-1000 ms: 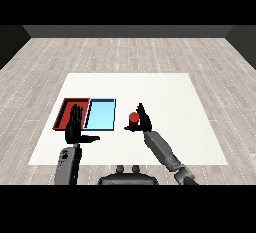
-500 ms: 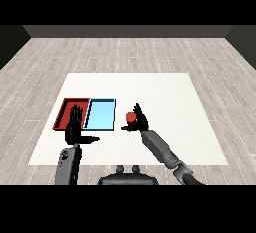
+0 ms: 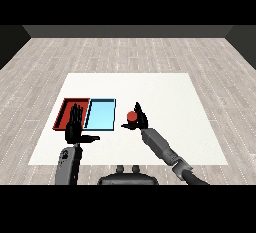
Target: Pick the red can and put it in the red box
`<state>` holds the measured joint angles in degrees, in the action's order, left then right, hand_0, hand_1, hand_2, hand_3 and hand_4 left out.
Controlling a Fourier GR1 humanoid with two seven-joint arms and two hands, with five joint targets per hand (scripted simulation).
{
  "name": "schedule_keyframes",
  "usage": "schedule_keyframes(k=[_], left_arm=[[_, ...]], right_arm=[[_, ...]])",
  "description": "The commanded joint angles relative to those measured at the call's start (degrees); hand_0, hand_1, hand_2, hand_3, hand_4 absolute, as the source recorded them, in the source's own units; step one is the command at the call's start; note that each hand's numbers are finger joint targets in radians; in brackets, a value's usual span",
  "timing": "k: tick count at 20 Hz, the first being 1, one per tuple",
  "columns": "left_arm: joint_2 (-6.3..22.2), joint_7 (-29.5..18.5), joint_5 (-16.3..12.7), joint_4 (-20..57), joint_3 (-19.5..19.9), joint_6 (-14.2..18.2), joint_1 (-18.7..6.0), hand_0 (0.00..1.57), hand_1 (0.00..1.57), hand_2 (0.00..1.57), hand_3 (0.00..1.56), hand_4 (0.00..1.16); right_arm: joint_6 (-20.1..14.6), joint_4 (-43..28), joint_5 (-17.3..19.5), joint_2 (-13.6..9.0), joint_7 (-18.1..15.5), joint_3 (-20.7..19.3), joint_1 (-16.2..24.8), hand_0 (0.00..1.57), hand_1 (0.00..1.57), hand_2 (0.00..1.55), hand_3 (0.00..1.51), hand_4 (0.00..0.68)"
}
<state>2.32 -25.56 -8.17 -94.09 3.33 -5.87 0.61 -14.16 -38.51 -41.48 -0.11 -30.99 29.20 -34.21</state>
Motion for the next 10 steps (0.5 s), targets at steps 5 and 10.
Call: schedule_keyframes(k=[5, 10], left_arm=[[0.1, 1.4, 0.1, -4.0, -0.2, 0.7, 2.0, 0.0, 0.0, 0.0, 0.0, 0.0], [1.1, -2.5, -1.3, 0.2, 1.7, -1.8, 2.5, 0.0, 0.0, 0.0, 0.0, 0.0]], right_arm=[[-10.7, 3.2, -0.2, 0.1, 0.9, 3.9, -2.5, 1.53, 1.53, 1.48, 1.43, 0.573], [-11.9, 2.9, -0.4, 0.1, 2.5, 6.8, -2.7, 1.54, 1.54, 1.47, 1.42, 0.575]])
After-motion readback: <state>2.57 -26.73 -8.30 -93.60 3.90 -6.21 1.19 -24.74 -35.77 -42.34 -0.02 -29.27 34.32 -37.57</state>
